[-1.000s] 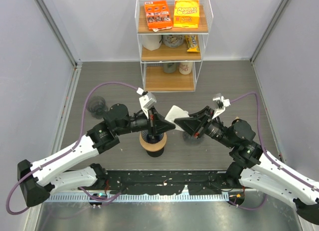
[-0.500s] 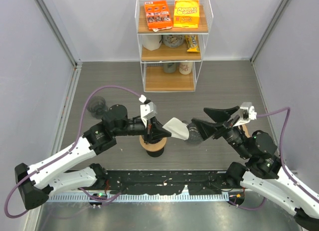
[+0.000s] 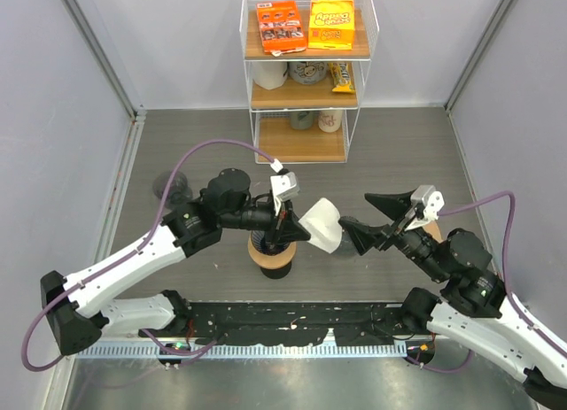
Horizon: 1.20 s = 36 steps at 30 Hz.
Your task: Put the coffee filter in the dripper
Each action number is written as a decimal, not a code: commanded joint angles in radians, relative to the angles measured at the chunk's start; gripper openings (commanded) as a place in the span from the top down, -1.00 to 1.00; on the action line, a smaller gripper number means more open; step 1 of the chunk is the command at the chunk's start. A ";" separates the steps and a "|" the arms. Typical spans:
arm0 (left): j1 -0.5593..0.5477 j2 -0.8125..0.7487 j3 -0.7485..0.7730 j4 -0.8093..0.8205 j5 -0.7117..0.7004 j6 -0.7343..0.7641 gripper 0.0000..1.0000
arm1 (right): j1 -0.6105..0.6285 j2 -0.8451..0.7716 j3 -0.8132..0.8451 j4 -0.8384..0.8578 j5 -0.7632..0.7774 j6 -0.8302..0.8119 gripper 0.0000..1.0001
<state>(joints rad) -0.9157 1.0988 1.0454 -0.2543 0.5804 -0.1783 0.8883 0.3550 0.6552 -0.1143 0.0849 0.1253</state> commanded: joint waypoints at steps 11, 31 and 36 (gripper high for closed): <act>0.003 0.030 0.028 -0.045 0.154 0.000 1.00 | 0.006 0.062 0.101 -0.160 0.243 -0.016 -0.91; 0.001 0.067 0.061 -0.097 0.064 -0.038 1.00 | 0.005 0.071 0.139 -0.200 -0.019 -0.001 -0.91; 0.001 0.067 0.050 -0.083 0.053 -0.049 1.00 | 0.005 0.085 0.146 -0.220 -0.057 0.013 -0.91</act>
<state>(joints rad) -0.9157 1.1671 1.0641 -0.3515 0.6384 -0.2096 0.8883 0.4305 0.7574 -0.3374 0.0746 0.1169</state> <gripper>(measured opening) 0.038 0.955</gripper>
